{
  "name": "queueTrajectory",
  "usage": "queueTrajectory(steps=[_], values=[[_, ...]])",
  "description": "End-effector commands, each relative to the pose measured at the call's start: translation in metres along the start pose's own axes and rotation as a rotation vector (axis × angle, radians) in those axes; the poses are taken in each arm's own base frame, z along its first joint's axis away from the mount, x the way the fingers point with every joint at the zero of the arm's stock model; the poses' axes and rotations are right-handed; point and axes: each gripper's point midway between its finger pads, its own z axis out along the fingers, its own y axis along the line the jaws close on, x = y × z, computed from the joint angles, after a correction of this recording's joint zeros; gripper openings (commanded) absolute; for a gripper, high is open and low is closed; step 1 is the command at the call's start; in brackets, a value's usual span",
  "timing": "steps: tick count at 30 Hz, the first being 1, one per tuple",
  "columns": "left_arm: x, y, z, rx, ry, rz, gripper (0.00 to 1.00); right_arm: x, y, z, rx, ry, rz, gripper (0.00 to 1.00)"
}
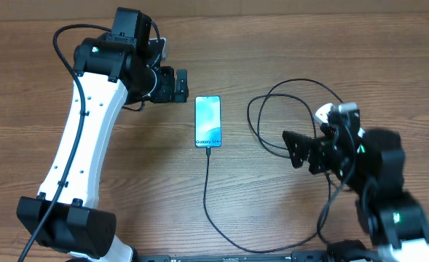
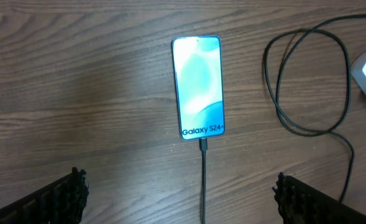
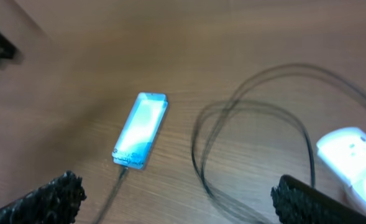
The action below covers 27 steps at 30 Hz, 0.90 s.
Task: Plug charger to phone and switch on socket
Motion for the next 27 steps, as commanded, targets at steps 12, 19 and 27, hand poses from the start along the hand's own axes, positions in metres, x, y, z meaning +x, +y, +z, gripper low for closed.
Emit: queueTrajectory(steps=[12,19,27], values=[[-0.003,-0.003,-0.012,0.003,-0.037,0.003,1.00,0.054,-0.009,-0.008,-0.048,-0.444,-0.161,1.00],[-0.003,-0.003,-0.012,0.003,-0.037,0.003,1.00,0.062,-0.014,-0.011,-0.039,-0.509,-0.177,1.00],[-0.003,-0.003,-0.012,0.003,-0.037,0.003,0.99,0.070,-0.018,-0.005,-0.030,-0.490,-0.169,1.00]])
